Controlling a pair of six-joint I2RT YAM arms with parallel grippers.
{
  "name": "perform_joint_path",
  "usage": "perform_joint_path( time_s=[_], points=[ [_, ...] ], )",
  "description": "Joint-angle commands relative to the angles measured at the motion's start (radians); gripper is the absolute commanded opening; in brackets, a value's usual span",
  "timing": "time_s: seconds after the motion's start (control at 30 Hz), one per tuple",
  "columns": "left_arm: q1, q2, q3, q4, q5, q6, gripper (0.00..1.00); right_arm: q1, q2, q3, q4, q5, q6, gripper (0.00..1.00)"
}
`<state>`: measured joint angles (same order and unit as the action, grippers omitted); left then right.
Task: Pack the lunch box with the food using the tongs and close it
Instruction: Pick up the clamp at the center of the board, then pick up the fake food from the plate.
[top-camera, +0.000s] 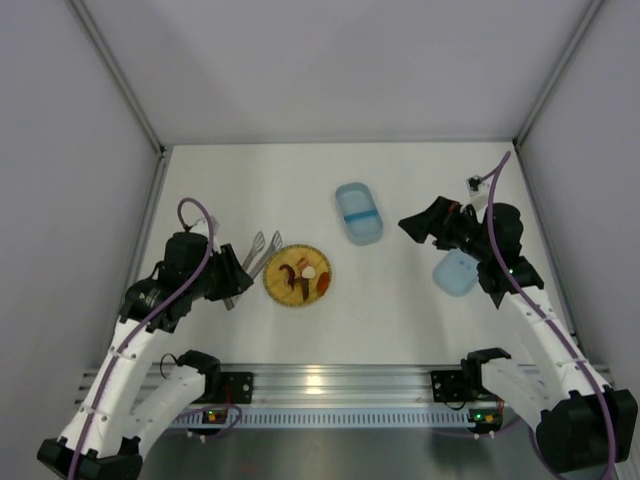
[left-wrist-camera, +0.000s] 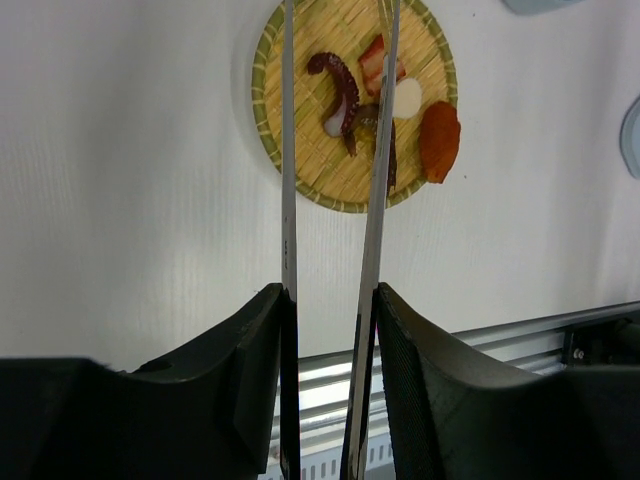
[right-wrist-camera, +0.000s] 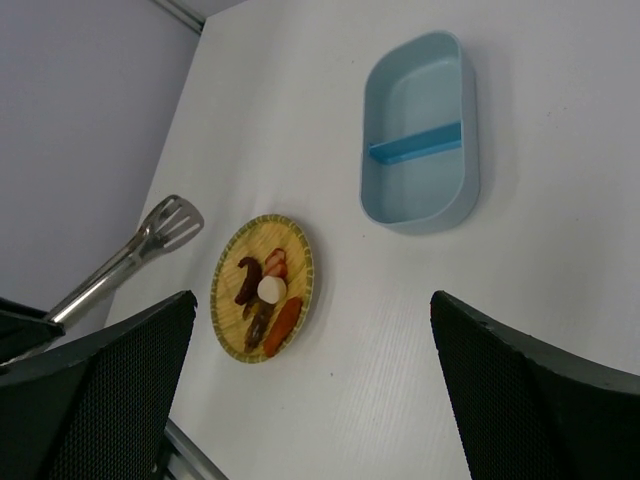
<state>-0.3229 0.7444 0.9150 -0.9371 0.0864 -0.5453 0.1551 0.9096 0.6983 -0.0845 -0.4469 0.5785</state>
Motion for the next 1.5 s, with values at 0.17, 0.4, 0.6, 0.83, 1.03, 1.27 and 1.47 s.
perform_joint_path(
  time_s=[0.17,0.4,0.6,0.83,1.03,1.27,1.47],
  points=[
    [-0.004,-0.05,-0.065,-0.029,0.073,0.018,0.45,0.012,-0.026,0.0,0.0,0.014,-0.022,0.99],
    [-0.004,-0.048,-0.065,-0.061,0.121,0.051,0.45,0.015,-0.026,0.0,-0.003,0.017,-0.02,1.0],
    [-0.004,-0.036,-0.068,-0.091,0.131,0.084,0.46,0.018,-0.034,-0.008,-0.008,0.024,-0.022,1.0],
    [-0.007,-0.014,-0.085,-0.078,0.17,0.091,0.46,0.02,-0.041,-0.019,-0.012,0.028,-0.017,0.99],
    [-0.021,0.007,-0.094,-0.078,0.165,0.097,0.45,0.02,-0.052,-0.026,-0.011,0.031,-0.016,0.99],
    [-0.041,0.024,-0.111,-0.06,0.151,0.084,0.45,0.02,-0.058,-0.043,-0.001,0.03,-0.011,0.99],
    [-0.065,0.041,-0.11,-0.039,0.112,0.062,0.44,0.02,-0.061,-0.051,0.003,0.03,-0.011,0.99]
  ],
)
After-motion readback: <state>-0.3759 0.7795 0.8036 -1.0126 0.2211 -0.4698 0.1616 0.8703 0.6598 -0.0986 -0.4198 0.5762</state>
